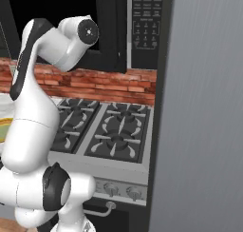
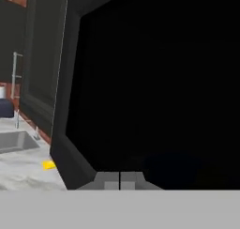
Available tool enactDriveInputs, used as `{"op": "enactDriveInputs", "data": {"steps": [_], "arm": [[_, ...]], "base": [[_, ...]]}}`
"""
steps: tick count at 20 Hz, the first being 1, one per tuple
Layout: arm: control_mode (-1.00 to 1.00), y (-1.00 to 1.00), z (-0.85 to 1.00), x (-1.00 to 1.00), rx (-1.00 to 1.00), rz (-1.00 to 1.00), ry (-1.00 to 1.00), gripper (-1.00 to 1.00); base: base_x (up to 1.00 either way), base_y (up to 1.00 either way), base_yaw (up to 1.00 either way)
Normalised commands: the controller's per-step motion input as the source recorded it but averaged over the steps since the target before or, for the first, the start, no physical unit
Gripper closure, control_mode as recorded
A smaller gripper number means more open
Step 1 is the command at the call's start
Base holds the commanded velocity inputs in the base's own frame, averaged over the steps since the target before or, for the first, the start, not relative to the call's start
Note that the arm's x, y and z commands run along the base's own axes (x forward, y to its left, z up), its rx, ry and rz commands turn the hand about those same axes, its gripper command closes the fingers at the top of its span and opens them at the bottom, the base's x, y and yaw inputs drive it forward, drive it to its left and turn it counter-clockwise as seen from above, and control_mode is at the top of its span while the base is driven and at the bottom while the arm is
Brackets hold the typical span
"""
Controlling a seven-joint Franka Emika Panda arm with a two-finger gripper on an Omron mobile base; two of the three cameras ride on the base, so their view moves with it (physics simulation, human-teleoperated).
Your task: Pick the broccoli from the counter and place it in the microwave. Then turn on the microwave.
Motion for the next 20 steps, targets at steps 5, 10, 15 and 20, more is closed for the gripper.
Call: {"op": "enactDriveInputs", "data": {"steps": [5,10,15,20], "arm": [[-1.0,0.07,0.0,0.39,0.01,-0.14,-0.07,1.0],[-1.0,0.08,0.0,0.52,0.01,-0.15,-0.02,1.0],[-1.0,0.05,0.0,0.52,0.01,-0.15,0.0,1.0],[-1.0,0.01,0.0,0.47,0.01,-0.14,0.0,1.0]], "base": [[0.0,0.0,0.0],[0.0,0.0,0.0],[0.0,0.0,0.0],[0.0,0.0,0.0]]}}
